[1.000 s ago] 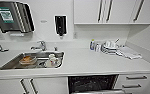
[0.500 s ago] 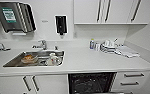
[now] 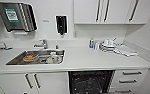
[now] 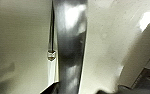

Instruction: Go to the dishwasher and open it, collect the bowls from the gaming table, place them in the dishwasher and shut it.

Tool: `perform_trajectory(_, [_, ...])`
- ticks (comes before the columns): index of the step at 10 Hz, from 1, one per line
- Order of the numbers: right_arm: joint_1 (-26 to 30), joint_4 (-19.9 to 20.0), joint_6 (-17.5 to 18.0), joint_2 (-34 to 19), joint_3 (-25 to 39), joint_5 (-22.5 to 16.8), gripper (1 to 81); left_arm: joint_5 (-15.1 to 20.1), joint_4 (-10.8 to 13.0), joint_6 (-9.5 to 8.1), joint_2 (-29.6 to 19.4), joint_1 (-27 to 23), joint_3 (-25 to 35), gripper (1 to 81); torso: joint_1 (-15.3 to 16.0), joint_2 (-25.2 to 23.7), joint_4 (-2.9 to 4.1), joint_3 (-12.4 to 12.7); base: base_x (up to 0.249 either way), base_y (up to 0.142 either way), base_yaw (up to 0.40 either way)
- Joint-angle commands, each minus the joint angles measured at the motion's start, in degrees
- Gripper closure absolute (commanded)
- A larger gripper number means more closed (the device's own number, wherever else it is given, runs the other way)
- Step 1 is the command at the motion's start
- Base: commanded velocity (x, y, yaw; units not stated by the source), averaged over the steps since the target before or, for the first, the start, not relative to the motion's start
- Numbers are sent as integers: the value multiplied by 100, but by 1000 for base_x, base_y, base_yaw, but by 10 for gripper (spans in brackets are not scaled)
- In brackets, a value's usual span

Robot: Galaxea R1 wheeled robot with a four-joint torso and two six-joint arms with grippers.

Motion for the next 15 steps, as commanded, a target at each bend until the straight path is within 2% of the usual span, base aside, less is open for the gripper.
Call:
perform_trajectory(1, [320,107,-40,-91,36,-535,10,40,18,15,-216,-501,153,10,0,0,0,0,-74,0,0])
perform_trajectory(3, [188,89,-49,146,-280,-492,10,127,18,15,-208,-500,153,10,-2,-2,0,0,-74,0,0])
perform_trajectory(6, [-67,98,-67,454,-782,-228,10,154,35,15,-155,-440,118,10,-2,-2,0,0,-74,0,0])
perform_trajectory(13, [-199,81,-119,340,-870,-87,10,154,61,15,126,-149,-216,10,-9,-7,0,2,-53,0,0])
perform_trajectory(14, [-277,-25,-348,305,-879,-69,10,163,70,15,232,34,-410,10,-9,-7,0,2,0,0,0])
perform_trajectory(15, [-365,-95,-770,287,-905,-8,10,154,70,24,355,280,-708,10,-7,-7,0,0,0,0,0])
